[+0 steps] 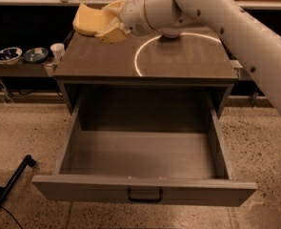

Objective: Place sponge into top drawer

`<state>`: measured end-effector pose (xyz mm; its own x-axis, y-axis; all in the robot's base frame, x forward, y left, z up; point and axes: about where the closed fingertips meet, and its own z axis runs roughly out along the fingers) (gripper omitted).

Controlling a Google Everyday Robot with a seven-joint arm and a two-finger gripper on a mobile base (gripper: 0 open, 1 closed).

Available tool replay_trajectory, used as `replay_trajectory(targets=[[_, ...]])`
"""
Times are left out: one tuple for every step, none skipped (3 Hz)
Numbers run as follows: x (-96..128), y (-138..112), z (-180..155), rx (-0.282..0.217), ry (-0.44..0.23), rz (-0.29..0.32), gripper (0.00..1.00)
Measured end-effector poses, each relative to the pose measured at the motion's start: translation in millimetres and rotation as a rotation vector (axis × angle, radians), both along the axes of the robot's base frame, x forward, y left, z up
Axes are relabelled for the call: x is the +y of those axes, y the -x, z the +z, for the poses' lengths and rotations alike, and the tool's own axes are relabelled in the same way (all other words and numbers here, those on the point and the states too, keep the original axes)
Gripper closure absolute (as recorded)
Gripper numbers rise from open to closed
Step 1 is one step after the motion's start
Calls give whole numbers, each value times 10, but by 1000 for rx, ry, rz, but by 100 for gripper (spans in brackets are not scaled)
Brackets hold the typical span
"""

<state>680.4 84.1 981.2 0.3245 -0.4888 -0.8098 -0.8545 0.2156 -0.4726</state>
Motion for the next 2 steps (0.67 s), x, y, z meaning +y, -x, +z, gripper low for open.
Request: replay_trajectory(targets=[[-2, 165, -9, -54, -33, 6, 100], [27, 133, -123, -28, -42, 18, 100]])
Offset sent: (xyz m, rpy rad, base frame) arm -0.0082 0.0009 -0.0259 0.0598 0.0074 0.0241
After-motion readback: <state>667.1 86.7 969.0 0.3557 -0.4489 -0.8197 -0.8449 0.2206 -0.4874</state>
